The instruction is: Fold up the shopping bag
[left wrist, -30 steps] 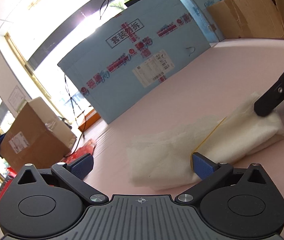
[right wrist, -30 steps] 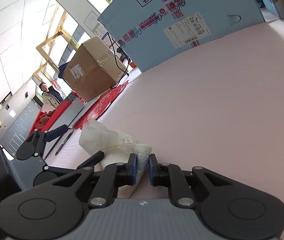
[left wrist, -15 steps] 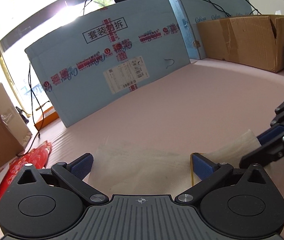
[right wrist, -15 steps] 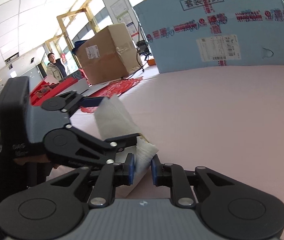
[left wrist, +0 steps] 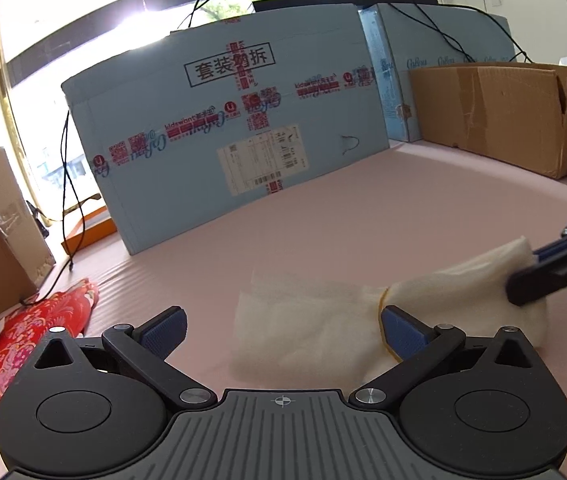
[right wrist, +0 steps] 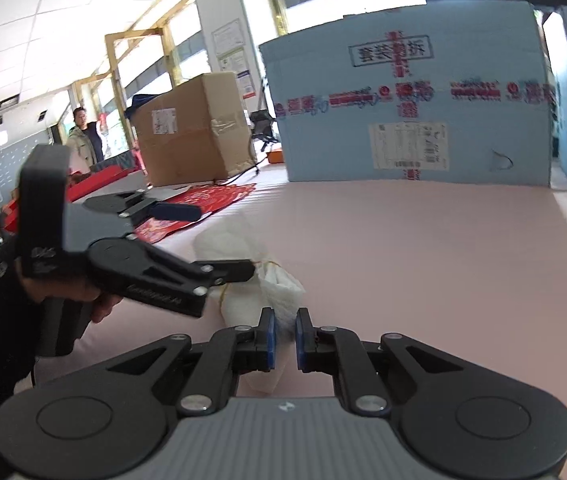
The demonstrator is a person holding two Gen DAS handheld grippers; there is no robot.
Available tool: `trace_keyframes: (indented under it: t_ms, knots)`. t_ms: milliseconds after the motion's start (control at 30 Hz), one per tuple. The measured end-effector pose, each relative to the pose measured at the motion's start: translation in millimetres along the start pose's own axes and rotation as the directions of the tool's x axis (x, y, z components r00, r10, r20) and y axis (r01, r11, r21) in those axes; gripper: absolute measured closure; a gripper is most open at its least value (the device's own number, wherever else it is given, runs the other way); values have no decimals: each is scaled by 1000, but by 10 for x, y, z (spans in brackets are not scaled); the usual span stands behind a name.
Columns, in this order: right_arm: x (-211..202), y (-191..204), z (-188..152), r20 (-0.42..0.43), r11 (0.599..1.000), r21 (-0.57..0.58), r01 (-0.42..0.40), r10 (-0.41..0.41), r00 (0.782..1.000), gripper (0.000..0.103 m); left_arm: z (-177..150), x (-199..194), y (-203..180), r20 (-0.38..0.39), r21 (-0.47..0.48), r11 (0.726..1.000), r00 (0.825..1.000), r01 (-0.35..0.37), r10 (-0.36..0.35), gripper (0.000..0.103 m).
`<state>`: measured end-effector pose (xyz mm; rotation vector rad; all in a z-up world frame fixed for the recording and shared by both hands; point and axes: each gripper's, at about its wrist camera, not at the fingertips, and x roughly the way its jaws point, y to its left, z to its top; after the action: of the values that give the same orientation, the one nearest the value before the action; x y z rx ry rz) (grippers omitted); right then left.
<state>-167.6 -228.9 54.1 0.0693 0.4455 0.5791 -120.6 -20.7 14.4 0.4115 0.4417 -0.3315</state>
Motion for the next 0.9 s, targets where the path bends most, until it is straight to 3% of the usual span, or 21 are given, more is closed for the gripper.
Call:
trace_keyframes:
  t_ms: [100,233,300,367,500,567,733,833,900]
  knots:
    - [14,-97,2,-10,998,64,-13,14,1000,92,-49,-60,-67,-9,34,998,999,-54,54,0]
    - [51,-189,3,-20,994,107,-8,11,1000,92,-69,-70,-110,-5,151,965,976,-215,219,0]
    - [41,-226,-7,-19,991,132,-24,26,999,92,-56,-104,-55,1,120,974,981,-193,194,0]
    - [115,-301,6,-20,985,166,-38,42,999,92,-32,-181,-27,29,69,988,990,-140,139,0]
    - [172,-492,-15,-32,950,302,-76,90,995,91,-12,-251,-146,88,61,998,996,-11,6,0]
    - [198,-555,-27,-33,935,345,-85,102,994,90,-12,-147,-255,61,83,996,998,-11,6,0]
    - [229,-562,-48,-37,939,338,-66,83,996,88,-15,-33,-341,5,149,985,997,-82,82,0]
    - [242,-571,-34,-35,937,344,-66,83,996,88,-54,-25,-210,-17,121,985,992,-121,124,0]
    - [245,-585,-18,-30,938,343,-50,65,997,87,-64,-34,-76,-22,52,990,991,-133,134,0]
